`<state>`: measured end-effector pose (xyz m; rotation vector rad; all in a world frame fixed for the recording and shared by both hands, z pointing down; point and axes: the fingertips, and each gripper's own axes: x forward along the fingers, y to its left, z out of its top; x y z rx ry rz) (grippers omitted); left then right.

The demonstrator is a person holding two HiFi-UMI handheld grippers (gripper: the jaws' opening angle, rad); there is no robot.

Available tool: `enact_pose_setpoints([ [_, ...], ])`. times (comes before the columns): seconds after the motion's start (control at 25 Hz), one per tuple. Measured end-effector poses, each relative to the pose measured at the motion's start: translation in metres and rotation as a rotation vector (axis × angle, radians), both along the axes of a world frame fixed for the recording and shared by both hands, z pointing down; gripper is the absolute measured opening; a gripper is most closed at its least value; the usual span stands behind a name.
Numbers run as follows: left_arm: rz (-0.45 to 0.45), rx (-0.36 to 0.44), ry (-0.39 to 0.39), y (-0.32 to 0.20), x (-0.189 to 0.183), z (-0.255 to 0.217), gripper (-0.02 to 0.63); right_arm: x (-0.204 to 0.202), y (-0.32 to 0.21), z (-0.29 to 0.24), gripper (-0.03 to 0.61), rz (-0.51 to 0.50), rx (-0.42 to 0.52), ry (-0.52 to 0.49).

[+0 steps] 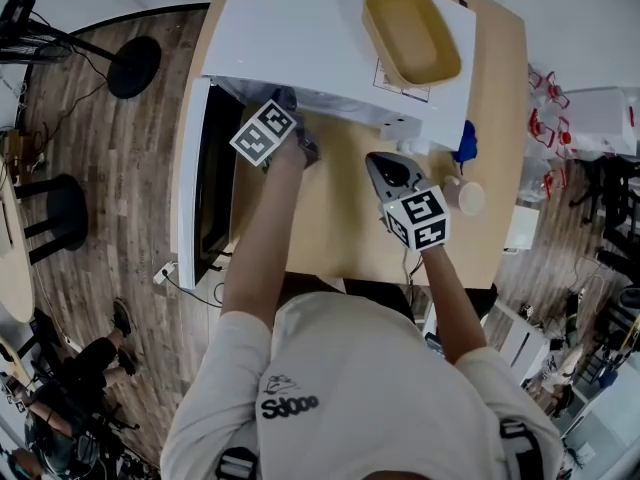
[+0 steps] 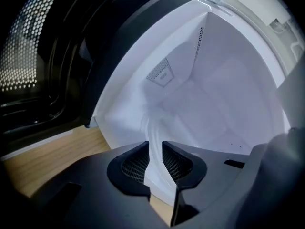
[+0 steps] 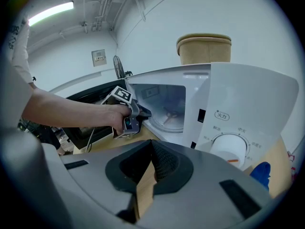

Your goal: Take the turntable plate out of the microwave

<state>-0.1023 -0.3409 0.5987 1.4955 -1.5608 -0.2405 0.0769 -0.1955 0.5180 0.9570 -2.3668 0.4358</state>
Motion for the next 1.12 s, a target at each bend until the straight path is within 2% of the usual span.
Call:
enact_pose_setpoints([
  [0.24,0.046,0.015,-0.204,-0.009,-0.011,-0.003,0.15,0.003,0.003,0.004,0.006,0.0,-0.01,0.013],
  [0.4,0.121,0.034,-0.229,-0.013,-0.003,-0.005,0.156,0.002,0.004,0.007,0.006,-0.001,-0.014,0.018],
  [0.52,0.137,0.047,-0.198,-0.015,0.003,-0.006,0.164,0.0,0.004,0.009,0.006,-0.001,-0.018,0.021],
  [0.64,0.123,0.052,-0.13,-0.018,0.002,-0.006,0.164,-0.002,0.004,0.01,0.006,0.001,-0.02,0.018],
  [0.84,0.094,0.051,-0.063,-0.016,0.001,-0.006,0.147,-0.005,0.006,0.012,0.006,-0.002,-0.025,0.015],
  [1.12,0.046,0.074,0.132,-0.007,0.011,-0.006,0.117,-0.005,0.005,0.015,0.006,0.009,-0.041,-0.005],
])
